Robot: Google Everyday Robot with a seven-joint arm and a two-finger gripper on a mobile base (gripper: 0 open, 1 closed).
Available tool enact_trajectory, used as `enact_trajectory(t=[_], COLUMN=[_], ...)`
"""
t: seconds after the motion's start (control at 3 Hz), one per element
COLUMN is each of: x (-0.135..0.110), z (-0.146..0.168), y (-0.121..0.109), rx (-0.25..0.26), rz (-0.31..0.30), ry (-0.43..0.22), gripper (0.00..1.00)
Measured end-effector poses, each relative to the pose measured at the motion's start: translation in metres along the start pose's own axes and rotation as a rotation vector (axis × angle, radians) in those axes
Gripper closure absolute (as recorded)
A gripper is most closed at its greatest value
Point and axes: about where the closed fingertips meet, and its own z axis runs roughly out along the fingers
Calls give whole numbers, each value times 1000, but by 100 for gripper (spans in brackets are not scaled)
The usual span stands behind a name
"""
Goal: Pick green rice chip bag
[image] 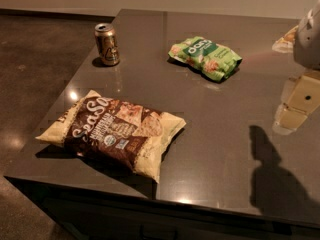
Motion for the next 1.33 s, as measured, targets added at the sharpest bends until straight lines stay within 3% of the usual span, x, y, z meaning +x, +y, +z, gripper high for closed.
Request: enact_trajectory(t=[0.67, 1.33], x=[-7, -36], z=[3, 34], y=[-10, -77], rx=[22, 99], rz=[20, 148], ry=[-7, -90], gripper=[0, 0])
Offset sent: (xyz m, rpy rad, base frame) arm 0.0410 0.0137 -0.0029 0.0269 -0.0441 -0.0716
